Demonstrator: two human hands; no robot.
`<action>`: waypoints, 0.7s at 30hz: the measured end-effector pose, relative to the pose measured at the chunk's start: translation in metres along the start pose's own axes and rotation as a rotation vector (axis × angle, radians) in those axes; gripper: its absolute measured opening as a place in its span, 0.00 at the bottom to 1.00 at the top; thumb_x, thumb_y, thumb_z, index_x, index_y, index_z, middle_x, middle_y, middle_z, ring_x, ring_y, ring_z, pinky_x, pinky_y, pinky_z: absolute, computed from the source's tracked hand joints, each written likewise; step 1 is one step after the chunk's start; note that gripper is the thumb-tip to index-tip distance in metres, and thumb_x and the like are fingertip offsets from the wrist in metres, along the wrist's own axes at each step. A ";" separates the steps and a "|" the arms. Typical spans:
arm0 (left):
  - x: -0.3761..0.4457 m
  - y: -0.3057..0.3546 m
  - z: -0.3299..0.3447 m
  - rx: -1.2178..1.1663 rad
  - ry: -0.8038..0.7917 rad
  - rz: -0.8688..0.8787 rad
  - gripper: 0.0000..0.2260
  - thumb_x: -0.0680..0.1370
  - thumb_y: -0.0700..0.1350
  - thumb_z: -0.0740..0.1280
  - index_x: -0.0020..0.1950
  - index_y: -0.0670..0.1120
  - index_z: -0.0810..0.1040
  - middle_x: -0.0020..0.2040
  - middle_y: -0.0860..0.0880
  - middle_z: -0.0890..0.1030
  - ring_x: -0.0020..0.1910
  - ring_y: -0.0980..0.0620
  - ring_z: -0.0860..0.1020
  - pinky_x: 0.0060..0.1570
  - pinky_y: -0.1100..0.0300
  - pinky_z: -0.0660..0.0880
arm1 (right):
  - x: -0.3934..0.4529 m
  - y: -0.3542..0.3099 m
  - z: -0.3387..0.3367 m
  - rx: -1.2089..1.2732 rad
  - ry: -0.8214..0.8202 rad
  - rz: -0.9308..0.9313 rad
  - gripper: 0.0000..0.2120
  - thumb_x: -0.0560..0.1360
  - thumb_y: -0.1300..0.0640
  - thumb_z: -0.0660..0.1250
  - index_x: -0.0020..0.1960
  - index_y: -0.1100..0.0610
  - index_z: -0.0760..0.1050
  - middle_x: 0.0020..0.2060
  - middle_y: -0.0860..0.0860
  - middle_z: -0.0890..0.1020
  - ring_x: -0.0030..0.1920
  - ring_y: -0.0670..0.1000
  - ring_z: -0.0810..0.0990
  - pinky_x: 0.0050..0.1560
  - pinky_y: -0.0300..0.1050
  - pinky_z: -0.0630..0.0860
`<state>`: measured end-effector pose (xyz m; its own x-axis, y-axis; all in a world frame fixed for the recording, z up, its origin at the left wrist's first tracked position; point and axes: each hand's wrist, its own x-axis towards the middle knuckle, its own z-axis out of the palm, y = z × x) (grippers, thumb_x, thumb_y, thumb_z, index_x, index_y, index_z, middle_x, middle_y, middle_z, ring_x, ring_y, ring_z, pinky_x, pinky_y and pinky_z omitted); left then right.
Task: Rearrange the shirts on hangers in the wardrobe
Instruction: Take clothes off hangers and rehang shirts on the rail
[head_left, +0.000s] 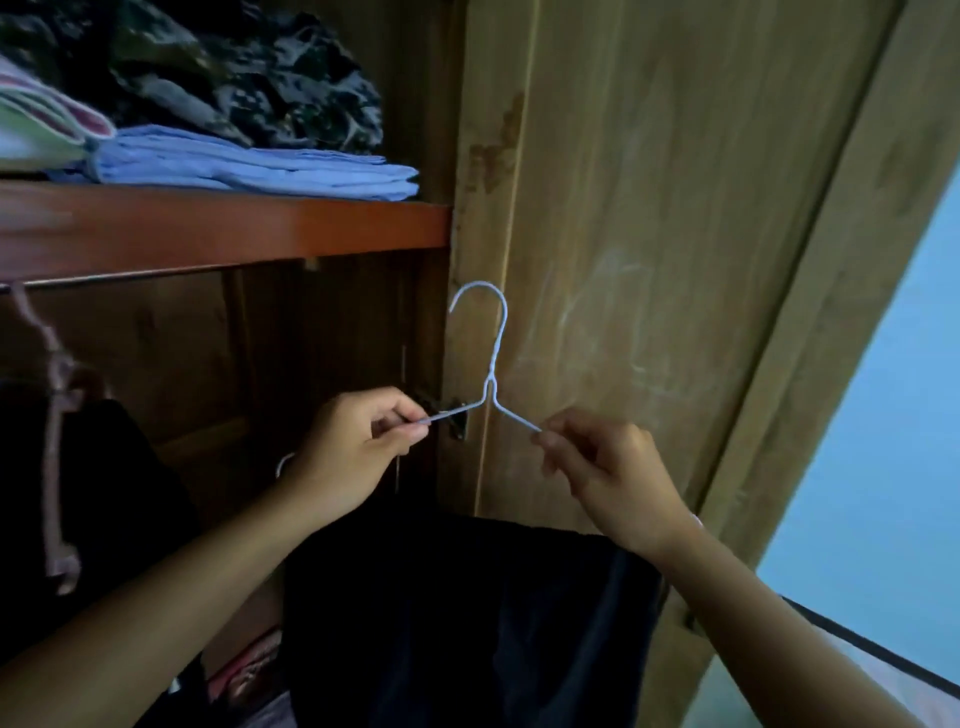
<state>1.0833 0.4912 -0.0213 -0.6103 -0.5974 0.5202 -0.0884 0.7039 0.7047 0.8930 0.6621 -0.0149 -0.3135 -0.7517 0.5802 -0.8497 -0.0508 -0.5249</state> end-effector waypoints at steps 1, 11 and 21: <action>0.000 0.012 0.010 -0.044 -0.007 0.009 0.06 0.75 0.36 0.71 0.43 0.47 0.83 0.33 0.47 0.82 0.33 0.54 0.79 0.38 0.66 0.73 | -0.006 0.002 -0.013 0.013 0.024 0.000 0.06 0.78 0.57 0.69 0.42 0.52 0.78 0.30 0.45 0.81 0.28 0.44 0.75 0.35 0.39 0.72; -0.003 0.116 0.117 -0.335 -0.156 0.055 0.07 0.73 0.34 0.73 0.39 0.45 0.83 0.31 0.45 0.81 0.31 0.57 0.77 0.35 0.68 0.72 | -0.090 0.025 -0.146 -0.020 0.093 0.160 0.06 0.78 0.57 0.69 0.43 0.50 0.79 0.31 0.47 0.82 0.29 0.47 0.79 0.35 0.41 0.75; -0.007 0.195 0.228 -0.446 -0.374 0.194 0.05 0.72 0.41 0.75 0.39 0.51 0.85 0.34 0.50 0.84 0.33 0.51 0.81 0.37 0.60 0.78 | -0.186 0.031 -0.250 -0.152 0.214 0.424 0.06 0.78 0.58 0.68 0.43 0.51 0.79 0.33 0.48 0.83 0.30 0.48 0.83 0.31 0.32 0.73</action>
<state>0.8913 0.7205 0.0029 -0.8243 -0.2425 0.5115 0.3406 0.5093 0.7903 0.8192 0.9644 0.0164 -0.7111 -0.5331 0.4584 -0.6758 0.3384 -0.6548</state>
